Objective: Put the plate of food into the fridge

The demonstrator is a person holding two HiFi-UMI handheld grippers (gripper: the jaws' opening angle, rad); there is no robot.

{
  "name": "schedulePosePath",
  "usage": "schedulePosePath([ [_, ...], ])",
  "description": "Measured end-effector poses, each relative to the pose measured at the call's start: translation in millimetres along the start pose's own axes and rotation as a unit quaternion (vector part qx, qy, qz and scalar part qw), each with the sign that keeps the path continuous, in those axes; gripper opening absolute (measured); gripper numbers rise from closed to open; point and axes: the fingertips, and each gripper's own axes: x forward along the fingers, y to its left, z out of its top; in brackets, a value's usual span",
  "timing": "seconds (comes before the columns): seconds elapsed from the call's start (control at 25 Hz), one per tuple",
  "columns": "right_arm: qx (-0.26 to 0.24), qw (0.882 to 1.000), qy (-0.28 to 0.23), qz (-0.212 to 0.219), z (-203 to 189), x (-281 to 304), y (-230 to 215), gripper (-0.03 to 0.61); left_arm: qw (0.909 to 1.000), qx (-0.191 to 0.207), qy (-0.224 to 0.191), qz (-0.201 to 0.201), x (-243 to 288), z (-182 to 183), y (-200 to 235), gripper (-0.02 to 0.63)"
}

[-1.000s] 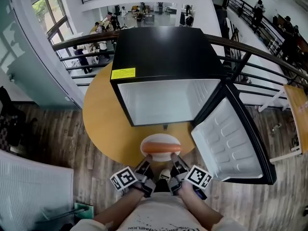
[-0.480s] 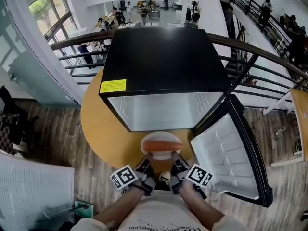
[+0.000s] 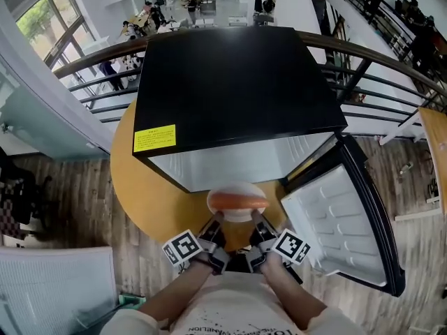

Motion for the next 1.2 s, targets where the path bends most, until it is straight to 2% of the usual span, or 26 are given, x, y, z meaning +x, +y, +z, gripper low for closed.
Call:
schedulePosePath([
  [0.36, -0.004, 1.000, -0.029, -0.008, 22, 44, -11, 0.052, 0.9998, -0.013, -0.013, -0.009, 39, 29, 15, 0.041],
  [0.84, -0.010, 1.000, -0.020, -0.013, 33, 91, -39, 0.051, 0.9985, -0.045, -0.031, -0.003, 74, 49, 49, 0.040],
  [1.2, -0.004, 0.999, -0.025, -0.025, 38, 119, -64, 0.051, 0.9956, -0.071, -0.061, 0.010, 96, 58, 76, 0.038],
])
